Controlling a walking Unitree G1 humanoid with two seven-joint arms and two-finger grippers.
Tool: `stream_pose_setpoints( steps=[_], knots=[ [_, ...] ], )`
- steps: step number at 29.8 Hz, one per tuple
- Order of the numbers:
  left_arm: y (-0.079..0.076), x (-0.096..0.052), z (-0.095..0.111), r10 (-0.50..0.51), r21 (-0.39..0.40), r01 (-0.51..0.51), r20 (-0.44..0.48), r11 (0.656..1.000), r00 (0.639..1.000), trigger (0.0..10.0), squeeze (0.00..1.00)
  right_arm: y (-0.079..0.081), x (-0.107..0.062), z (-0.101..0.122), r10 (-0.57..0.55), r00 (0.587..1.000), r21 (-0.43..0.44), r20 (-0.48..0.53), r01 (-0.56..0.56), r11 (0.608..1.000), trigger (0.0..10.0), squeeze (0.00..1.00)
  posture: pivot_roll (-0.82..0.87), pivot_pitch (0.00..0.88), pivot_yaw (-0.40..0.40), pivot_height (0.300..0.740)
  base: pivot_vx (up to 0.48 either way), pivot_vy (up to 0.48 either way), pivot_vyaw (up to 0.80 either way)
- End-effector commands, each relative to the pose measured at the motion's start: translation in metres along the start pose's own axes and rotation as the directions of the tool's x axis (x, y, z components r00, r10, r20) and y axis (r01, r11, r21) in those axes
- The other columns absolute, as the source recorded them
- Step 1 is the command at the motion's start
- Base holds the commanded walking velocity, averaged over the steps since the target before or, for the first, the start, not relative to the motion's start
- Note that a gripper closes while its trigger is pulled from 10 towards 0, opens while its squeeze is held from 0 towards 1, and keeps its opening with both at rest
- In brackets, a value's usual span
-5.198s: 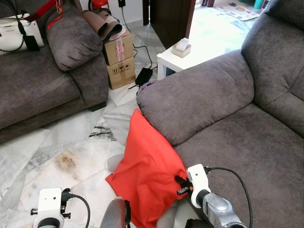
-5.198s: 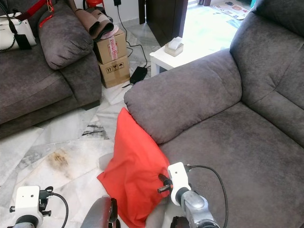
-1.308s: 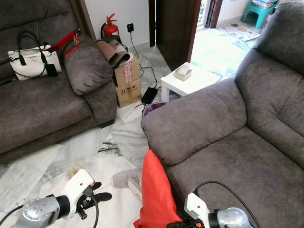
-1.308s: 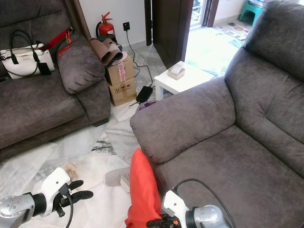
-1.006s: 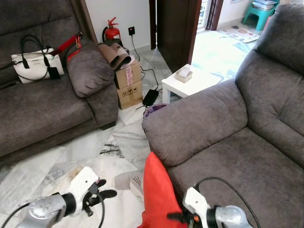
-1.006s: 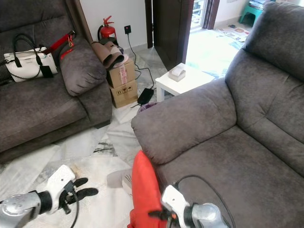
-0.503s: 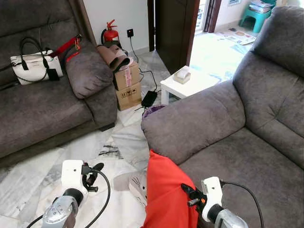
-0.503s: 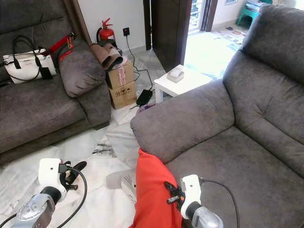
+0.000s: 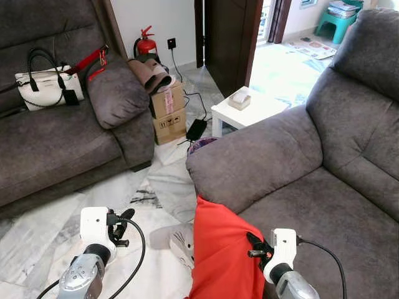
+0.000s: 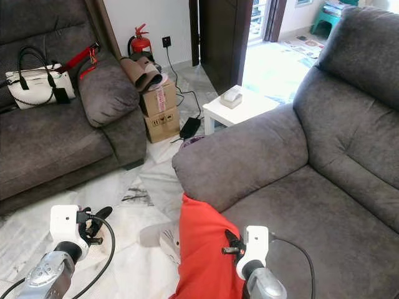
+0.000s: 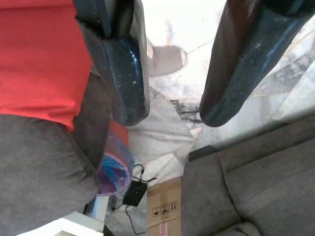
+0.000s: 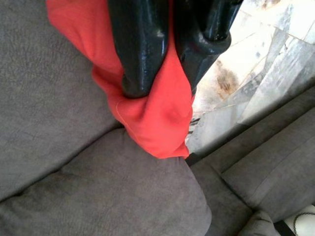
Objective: Move the pillow to the sofa from floor
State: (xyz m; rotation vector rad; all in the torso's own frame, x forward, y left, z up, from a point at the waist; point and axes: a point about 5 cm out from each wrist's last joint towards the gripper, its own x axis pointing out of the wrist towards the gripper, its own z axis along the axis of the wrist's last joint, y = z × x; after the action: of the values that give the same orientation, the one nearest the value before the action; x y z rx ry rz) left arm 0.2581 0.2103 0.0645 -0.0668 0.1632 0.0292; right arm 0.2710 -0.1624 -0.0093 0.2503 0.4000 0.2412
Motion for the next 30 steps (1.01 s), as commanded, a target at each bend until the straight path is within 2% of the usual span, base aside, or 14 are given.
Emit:
stream_pose_setpoints(
  steps=[1, 5, 30],
  knots=[
    [0.0037, -0.003, -0.0044, 0.021, -0.009, -0.022, -0.009, 1.0, 1.0, 10.0, 0.0, 0.0039, 0.0105, 0.0304, 0.014, 0.993, -0.025, 0.12, -0.011, 1.0, 10.0, 0.0, 0.09, 0.139, 0.057, 0.74, 0.0, 0.0, 0.0],
    [0.0024, -0.0024, -0.0038, 0.02, -0.014, -0.02, -0.002, 1.0, 1.0, 10.0, 0.0, 0.0051, 0.0114, 0.0314, 0.009, 0.992, -0.023, 0.124, -0.006, 1.0, 10.0, 0.0, 0.09, 0.142, 0.056, 0.74, -0.061, 0.0, 0.0],
    [-0.0057, -0.0033, -0.0038, -0.037, 0.014, 0.037, 0.01, 0.999, 0.999, 10.0, 0.0, 0.0074, 0.0124, 0.0281, -0.009, 0.995, -0.101, 0.097, 0.019, 0.995, 10.0, 0.0, 0.09, 0.148, 0.051, 0.74, -0.296, 0.0, 0.0]
  ],
)
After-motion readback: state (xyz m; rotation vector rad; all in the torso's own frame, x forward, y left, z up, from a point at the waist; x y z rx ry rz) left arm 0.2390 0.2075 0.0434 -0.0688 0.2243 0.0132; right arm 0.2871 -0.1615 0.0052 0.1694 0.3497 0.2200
